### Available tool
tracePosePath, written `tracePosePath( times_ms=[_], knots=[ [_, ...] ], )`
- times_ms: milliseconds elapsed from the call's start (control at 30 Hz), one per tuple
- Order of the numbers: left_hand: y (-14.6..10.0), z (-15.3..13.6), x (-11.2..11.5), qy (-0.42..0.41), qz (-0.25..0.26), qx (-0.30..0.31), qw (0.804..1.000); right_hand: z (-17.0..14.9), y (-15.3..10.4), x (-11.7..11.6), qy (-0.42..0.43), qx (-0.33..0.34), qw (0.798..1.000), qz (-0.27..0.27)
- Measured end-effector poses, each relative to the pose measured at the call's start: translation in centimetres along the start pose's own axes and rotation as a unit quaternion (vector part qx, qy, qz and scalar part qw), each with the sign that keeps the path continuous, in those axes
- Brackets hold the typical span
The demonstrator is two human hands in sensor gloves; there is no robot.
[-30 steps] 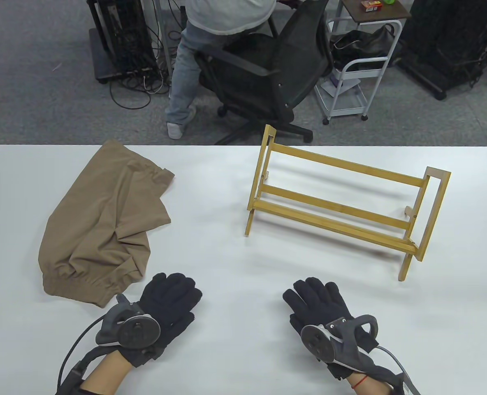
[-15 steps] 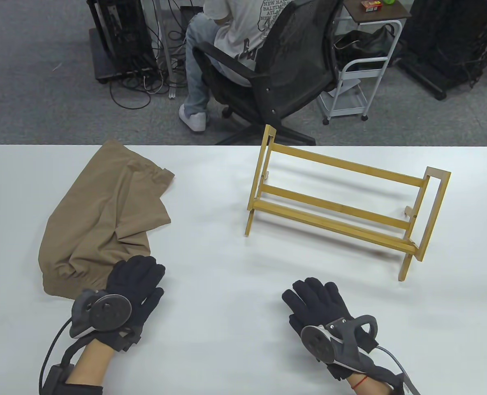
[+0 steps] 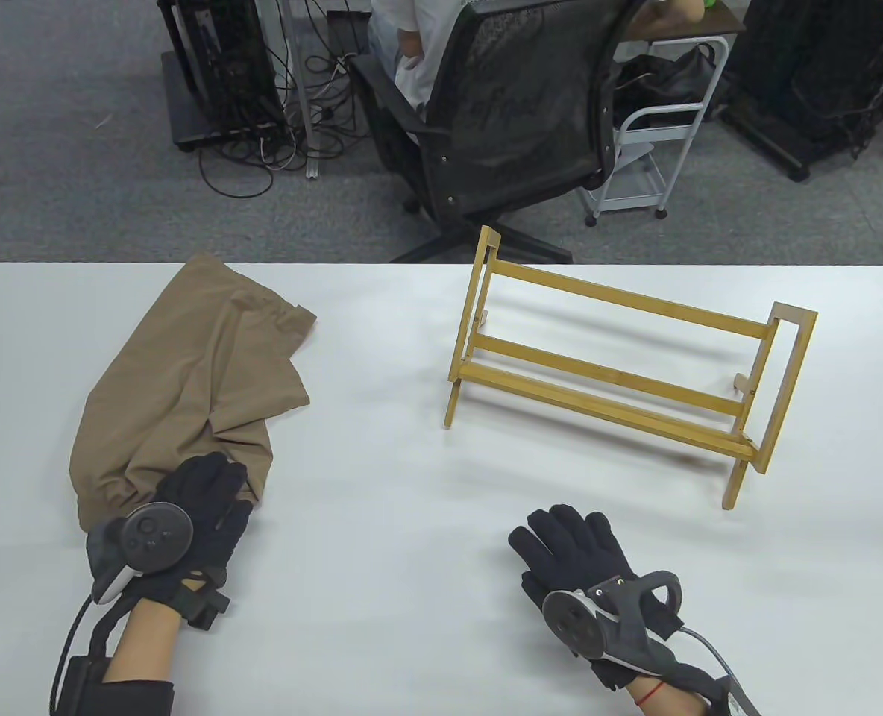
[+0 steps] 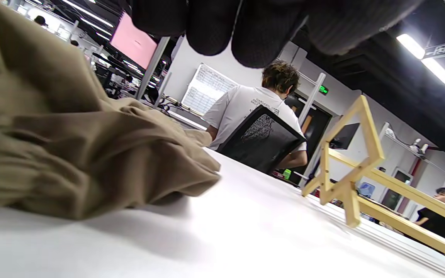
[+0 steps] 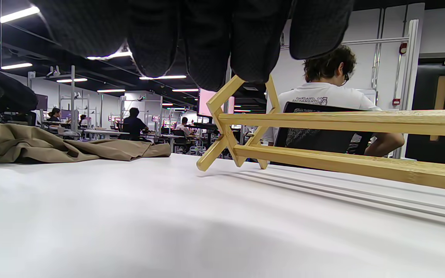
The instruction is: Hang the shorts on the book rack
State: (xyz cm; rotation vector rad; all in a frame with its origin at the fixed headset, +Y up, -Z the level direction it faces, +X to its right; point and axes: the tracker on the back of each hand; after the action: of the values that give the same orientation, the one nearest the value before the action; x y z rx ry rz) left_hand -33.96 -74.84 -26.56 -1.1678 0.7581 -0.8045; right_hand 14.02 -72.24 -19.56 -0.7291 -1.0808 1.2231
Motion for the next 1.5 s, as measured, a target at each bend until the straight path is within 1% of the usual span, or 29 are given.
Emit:
tracePosePath(
  times_ms=[133,233,333,500,667,800,900,1033,1100,1133,1233,1333,1500],
  knots=[
    [0.4,-1.5,-0.6,0.027,0.014,-0.027,0.999,0.0,0.0,0.0,0.001,0.0,1.0,0.003],
    [0.7,-3.2,-1.2,0.04,0.007,-0.063,0.997,0.0,0.0,0.0,-0.001,0.0,1.0,0.003],
    [0.8,-4.5,-1.8,0.051,0.011,-0.087,0.995,-0.1,0.0,0.2,0.0,-0.002,1.0,-0.001],
    [1.3,-6.1,-2.3,0.046,0.01,-0.128,0.991,-0.2,0.0,0.1,0.0,-0.005,1.0,0.001],
    [1.7,-7.7,-2.2,0.024,-0.024,-0.184,0.982,-0.2,0.0,0.1,-0.002,-0.006,1.0,0.005],
    [2.0,-8.7,-1.6,0.034,-0.07,-0.236,0.969,-0.3,0.1,0.0,-0.002,-0.007,1.0,0.01],
    [2.2,-8.9,-1.2,0.078,-0.1,-0.256,0.958,-0.3,0.1,0.0,-0.001,-0.008,1.0,0.015],
    [2.7,-9.1,-0.7,0.144,-0.159,-0.287,0.934,-0.3,0.2,-0.1,-0.002,-0.009,1.0,0.02],
    [2.9,-9.1,-0.5,0.178,-0.173,-0.292,0.924,-0.3,0.3,-0.1,-0.002,-0.009,1.0,0.022],
    [3.1,-9.0,-0.6,0.186,-0.171,-0.283,0.925,-0.3,0.3,-0.1,-0.002,-0.01,1.0,0.025],
    [3.5,-9.1,-0.4,0.191,-0.17,-0.288,0.923,-0.3,0.3,-0.2,-0.002,-0.011,1.0,0.029],
    [3.7,-9.1,-0.4,0.202,-0.148,-0.278,0.927,-0.4,0.4,-0.3,-0.001,-0.012,0.999,0.034],
    [3.8,-8.9,-0.3,0.238,-0.135,-0.258,0.927,-0.3,0.5,-0.3,0.001,-0.012,0.999,0.042]
  ],
)
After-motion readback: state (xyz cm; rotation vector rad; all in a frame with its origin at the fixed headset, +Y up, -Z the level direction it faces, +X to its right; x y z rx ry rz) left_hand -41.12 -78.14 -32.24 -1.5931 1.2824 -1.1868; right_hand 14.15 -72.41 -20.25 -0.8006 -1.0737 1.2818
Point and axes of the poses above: the tracker on the back of each hand, its own z axis roughly to the thumb side, its own y axis roughly from the wrist to the fingertips, x = y × z, and after that the axes turned 4 degrees about -y, right-handed
